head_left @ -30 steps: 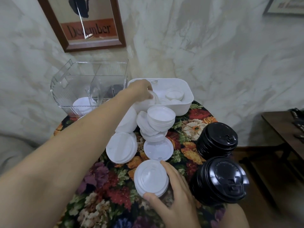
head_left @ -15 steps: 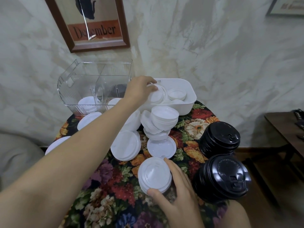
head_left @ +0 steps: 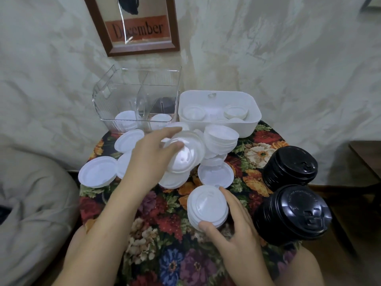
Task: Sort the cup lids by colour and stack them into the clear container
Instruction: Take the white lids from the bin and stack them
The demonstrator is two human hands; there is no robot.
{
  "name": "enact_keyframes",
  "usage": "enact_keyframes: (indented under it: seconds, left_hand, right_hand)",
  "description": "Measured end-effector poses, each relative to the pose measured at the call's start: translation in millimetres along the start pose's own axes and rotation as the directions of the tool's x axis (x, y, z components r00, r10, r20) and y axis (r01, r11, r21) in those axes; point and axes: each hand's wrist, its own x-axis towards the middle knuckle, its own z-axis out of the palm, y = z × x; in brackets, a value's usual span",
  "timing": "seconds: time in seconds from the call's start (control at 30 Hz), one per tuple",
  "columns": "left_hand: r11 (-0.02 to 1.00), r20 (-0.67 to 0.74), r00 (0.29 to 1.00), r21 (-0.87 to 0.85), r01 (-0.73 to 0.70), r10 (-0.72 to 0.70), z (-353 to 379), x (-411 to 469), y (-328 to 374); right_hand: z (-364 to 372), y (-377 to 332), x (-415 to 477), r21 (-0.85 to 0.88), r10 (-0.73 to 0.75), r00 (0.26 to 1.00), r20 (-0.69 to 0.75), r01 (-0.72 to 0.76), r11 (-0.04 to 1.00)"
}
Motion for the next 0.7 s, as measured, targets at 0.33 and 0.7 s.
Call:
enact_keyframes:
  seconds: [0.33,0.7]
  left_hand:
    - [0.988,-0.070,0.985,-0.028,0.154,-0.155,-25,-99,-54]
    - [0.974,0.040,0.997,0.221,0.060,-0.070,-27,-117,-51]
  right_hand:
    - [0,-5,-2,-0.011,-0.004,1.000,0.009,0.005,1.000]
    - [1,-7,11,0.016,-0.056,0.998,0.004,0.056,0.998]
